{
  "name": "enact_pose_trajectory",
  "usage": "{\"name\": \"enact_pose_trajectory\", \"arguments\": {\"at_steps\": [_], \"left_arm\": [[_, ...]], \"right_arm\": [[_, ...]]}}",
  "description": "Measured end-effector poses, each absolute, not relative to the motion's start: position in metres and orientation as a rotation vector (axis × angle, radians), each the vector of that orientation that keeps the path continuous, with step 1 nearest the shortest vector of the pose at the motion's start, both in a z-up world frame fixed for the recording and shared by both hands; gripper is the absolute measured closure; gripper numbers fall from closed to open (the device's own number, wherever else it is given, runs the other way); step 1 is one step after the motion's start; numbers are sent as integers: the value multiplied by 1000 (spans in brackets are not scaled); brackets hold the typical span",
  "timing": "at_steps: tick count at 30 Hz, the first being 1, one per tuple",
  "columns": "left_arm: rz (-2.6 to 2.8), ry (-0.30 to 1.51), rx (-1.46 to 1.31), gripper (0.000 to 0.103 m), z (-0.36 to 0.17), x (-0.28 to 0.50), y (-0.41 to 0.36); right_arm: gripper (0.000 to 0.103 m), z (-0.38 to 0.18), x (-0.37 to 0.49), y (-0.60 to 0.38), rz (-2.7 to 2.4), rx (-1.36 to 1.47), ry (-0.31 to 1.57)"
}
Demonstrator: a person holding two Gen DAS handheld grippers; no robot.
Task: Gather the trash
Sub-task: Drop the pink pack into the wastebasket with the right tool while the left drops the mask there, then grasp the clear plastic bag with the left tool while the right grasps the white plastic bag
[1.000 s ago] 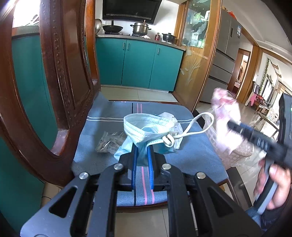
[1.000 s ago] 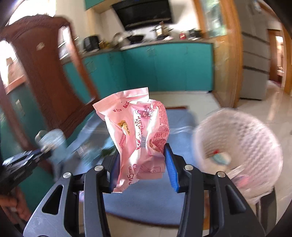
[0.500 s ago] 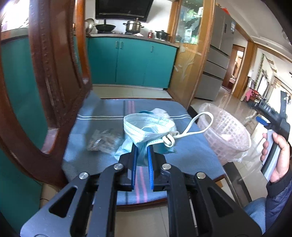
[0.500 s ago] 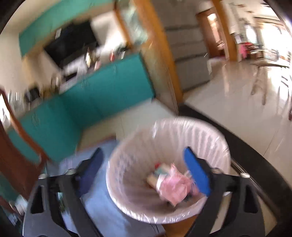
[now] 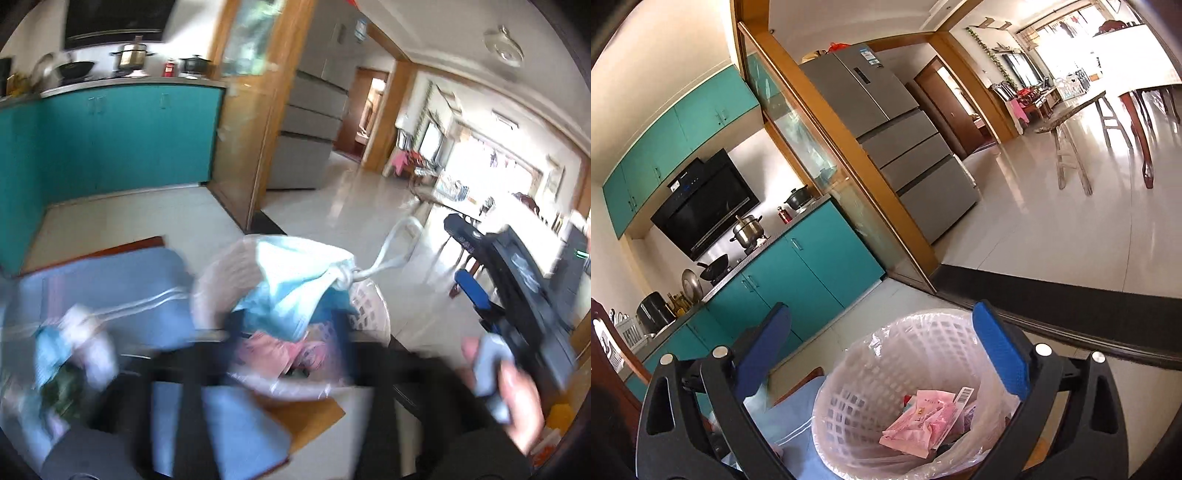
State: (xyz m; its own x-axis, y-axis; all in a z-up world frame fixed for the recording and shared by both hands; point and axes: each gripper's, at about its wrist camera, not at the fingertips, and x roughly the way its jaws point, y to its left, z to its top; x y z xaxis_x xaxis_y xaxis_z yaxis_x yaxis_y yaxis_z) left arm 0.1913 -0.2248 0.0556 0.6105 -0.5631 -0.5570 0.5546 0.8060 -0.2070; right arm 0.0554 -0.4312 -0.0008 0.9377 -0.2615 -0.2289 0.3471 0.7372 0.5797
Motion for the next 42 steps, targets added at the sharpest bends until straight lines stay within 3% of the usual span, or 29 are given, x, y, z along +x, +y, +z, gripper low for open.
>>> {"name": "enact_pose_trajectory", "arguments": {"at_steps": [4,9,14,19,25,42], "left_arm": [[-526,670,-19,10,44,194,-216],[-365,625,-9,6,42,165,-125],[-137,624,-34,4,33,131,-23],[-39,711,-44,4,7,118,30],[-27,764,-54,4,-7,118,47],[-35,774,-41,4,-6,120,32]], "right_arm": [[6,2,54,-429,-308,641,138],[6,5,67,-408,-227,569,204],[6,3,93,-340,-26,373,381],[6,-17,104,-238,214,139,573],[6,-25,94,-182,301,29,600],[6,-34,102,-187,277,37,634]]}}
